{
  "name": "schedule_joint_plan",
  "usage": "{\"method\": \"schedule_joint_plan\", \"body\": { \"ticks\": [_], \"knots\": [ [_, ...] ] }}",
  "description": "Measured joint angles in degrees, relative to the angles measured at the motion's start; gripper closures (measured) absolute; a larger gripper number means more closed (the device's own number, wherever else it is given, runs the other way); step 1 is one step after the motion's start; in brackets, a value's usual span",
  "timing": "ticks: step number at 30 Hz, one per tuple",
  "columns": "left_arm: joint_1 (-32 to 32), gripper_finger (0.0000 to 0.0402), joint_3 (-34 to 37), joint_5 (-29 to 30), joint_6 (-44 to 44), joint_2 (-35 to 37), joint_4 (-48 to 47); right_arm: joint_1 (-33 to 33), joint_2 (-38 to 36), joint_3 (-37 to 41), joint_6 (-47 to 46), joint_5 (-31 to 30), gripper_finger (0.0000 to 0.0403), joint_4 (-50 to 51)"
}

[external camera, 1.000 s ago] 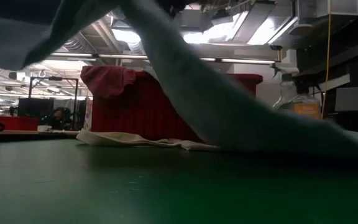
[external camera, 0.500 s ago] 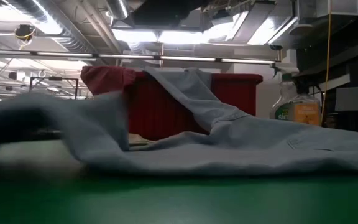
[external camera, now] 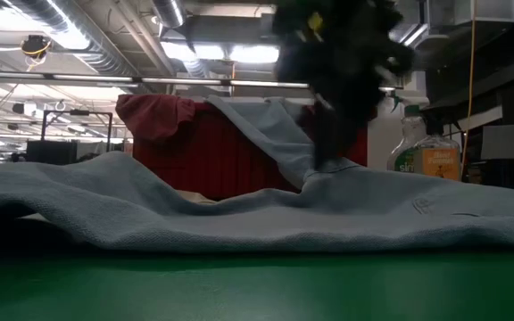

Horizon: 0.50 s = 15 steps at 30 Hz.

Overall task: Fold Laundry from Bin
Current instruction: Fold the blue pants from the red laundry basket

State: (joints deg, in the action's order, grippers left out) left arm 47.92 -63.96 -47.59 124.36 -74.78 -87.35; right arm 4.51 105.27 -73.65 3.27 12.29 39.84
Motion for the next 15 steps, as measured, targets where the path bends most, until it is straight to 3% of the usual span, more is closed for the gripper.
{"method": "schedule_joint_plan", "body": {
  "ticks": [9, 15],
  "knots": [
    [0.0, 0.0393, 0.0, -0.1, -3.8, 0.0, 0.0, 0.7, -0.5, 13.5, -3.1, -3.8, 0.0215, -6.1],
    [0.0, 0.0397, 0.0, 0.0, -5.8, 0.0, 0.1, 0.7, -0.5, 14.4, -3.3, -3.9, 0.0215, 3.2]
  ]
}}
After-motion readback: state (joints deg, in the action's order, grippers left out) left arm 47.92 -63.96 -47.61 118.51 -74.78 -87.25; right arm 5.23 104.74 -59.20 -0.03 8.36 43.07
